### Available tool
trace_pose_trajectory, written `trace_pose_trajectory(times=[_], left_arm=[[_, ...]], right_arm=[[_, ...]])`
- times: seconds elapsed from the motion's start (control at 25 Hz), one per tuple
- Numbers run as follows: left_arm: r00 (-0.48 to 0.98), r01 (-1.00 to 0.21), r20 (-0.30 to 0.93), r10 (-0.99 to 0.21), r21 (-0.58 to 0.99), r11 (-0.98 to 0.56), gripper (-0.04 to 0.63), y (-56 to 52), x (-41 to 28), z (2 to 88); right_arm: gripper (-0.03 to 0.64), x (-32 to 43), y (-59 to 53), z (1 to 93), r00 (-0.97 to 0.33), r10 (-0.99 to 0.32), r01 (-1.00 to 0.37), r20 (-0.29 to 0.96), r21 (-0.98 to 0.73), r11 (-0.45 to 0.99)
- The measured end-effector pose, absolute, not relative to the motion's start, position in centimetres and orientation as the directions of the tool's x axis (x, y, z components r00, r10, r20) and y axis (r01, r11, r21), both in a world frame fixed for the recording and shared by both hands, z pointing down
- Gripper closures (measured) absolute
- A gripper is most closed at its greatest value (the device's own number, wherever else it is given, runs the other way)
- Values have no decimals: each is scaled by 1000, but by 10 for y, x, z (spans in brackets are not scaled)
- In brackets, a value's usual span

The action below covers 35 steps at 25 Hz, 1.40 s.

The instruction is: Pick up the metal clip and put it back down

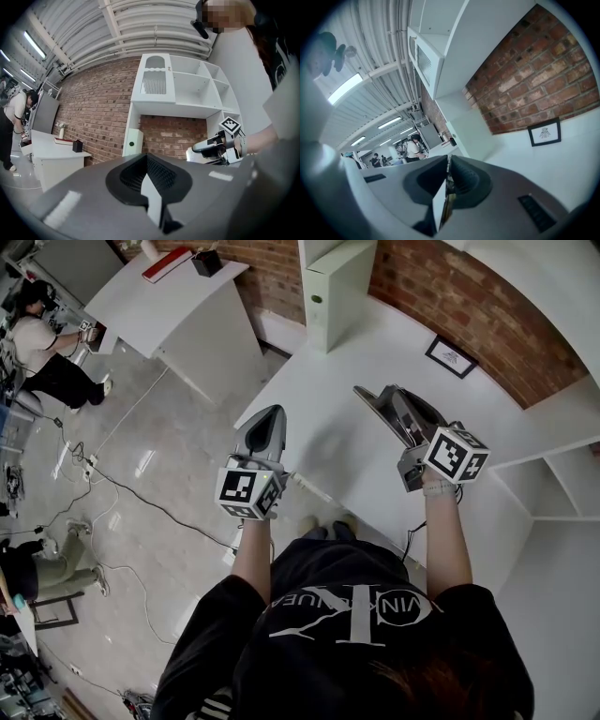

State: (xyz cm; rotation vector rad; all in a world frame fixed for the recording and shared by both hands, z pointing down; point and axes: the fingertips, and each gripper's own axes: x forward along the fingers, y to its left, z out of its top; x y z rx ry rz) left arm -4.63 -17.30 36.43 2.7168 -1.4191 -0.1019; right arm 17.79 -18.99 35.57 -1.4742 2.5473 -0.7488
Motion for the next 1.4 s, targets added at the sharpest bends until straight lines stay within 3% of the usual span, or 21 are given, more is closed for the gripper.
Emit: trace_pose_trajectory(times=[1.4], left_arm=[[564,-820,-17,-826,114,-561,607,-198,-47,368]], right_arm=[[581,178,-204,355,-527,-837,-782,145,-468,412]])
